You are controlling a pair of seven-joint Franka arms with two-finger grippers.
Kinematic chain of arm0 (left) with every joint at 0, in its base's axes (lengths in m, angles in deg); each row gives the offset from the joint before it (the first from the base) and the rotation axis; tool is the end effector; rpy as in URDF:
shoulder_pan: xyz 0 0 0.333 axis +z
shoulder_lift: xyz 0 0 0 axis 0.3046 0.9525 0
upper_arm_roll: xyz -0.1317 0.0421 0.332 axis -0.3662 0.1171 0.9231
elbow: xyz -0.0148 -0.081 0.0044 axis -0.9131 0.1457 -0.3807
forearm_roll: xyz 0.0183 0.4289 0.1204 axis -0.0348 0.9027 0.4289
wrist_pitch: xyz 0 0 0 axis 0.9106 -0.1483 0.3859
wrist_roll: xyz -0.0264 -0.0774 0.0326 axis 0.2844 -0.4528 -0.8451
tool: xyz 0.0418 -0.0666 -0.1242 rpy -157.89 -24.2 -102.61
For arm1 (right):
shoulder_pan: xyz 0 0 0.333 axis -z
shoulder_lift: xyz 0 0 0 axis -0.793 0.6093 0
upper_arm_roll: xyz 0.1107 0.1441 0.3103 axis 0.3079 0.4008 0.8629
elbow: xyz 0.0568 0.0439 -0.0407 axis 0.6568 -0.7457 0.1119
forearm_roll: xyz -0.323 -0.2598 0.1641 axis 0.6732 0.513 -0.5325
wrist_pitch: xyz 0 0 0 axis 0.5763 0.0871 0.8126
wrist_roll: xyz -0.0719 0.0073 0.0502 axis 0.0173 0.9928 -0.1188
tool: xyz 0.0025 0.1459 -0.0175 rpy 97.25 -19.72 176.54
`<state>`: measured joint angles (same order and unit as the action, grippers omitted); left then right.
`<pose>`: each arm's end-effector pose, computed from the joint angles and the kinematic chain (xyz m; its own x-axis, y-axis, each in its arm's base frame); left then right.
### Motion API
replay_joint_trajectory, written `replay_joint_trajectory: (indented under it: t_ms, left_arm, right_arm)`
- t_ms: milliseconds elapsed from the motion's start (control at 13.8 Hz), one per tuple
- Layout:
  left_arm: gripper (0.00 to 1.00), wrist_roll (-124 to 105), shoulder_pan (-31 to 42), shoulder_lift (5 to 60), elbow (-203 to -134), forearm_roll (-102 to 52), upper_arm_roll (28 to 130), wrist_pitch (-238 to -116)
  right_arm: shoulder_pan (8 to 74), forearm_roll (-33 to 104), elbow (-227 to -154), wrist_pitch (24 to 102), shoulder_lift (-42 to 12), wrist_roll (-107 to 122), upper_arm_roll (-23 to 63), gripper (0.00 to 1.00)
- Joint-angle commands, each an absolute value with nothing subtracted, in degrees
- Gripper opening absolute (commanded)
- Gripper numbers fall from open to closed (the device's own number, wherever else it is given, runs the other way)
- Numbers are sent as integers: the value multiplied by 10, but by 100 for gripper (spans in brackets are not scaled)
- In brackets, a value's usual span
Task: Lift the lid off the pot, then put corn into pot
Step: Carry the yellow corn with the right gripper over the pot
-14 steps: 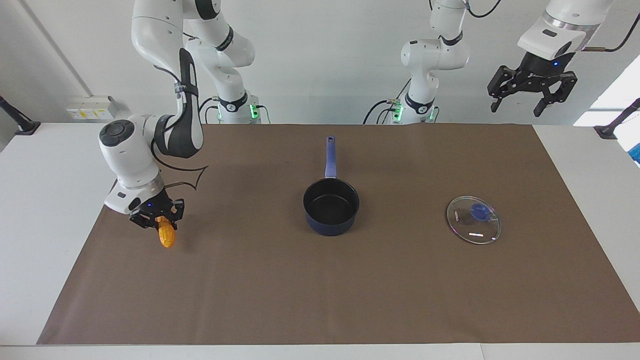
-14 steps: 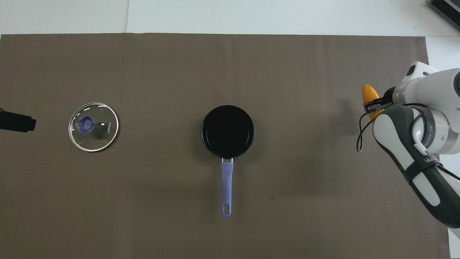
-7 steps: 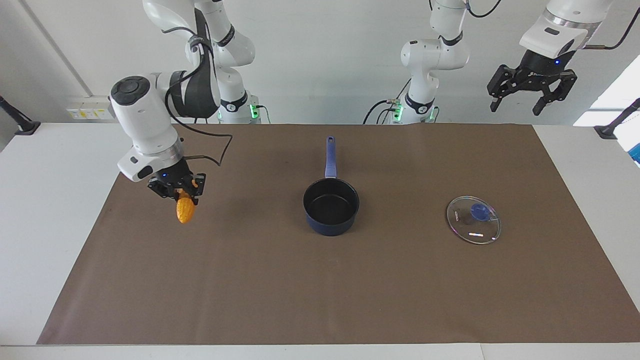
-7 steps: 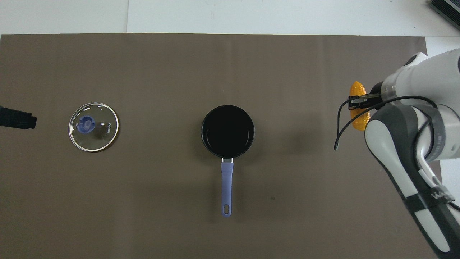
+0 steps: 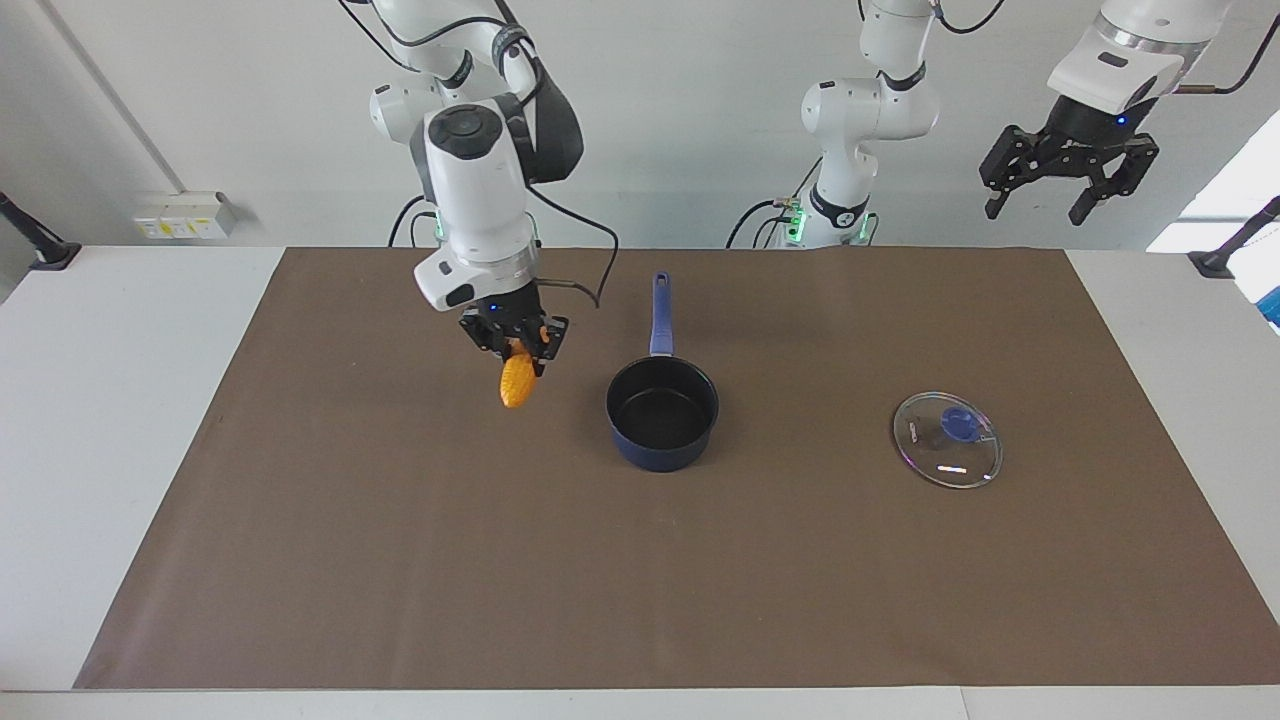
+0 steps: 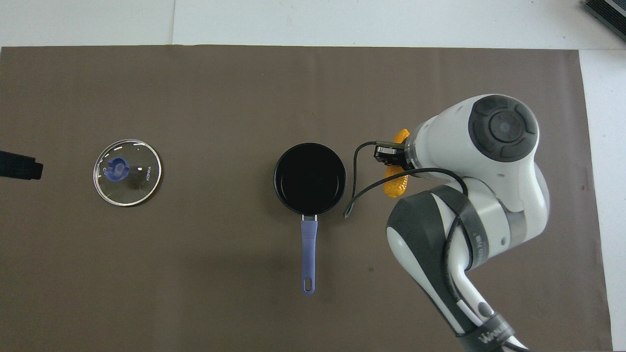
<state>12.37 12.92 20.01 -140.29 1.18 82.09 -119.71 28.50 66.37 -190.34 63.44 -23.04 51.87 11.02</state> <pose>0.5719 -0.0448 0.7200 0.9818 -0.1857 0.0406 -0.1851 -0.9826 -0.0183 0.6232 0.2547 0.4698 0.9623 -0.2500 0.1073 -0.2435 -0.9673 -0.0705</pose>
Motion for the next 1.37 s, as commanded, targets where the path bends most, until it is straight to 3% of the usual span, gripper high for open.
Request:
replay_joint_trajectory:
  t_ms: [0, 289, 722, 1300]
  left_arm:
    - [100, 116, 133, 189, -1410, 6, 821, -1186]
    - [100, 113, 133, 187, -1410, 7, 821, -1169]
    - [100, 116, 133, 187, -1410, 11, 819, -1170]
    - [100, 116, 133, 187, -1410, 11, 819, -1170]
  right_arm:
    - [244, 653, -1911, 707, -216, 608, 110, 0]
    - [207, 654, -1910, 750, -178, 628, 110, 0]
    - [172, 660, -1910, 832, -111, 458, 117, 0]
    - [177, 654, -1907, 853, -78, 406, 117, 0]
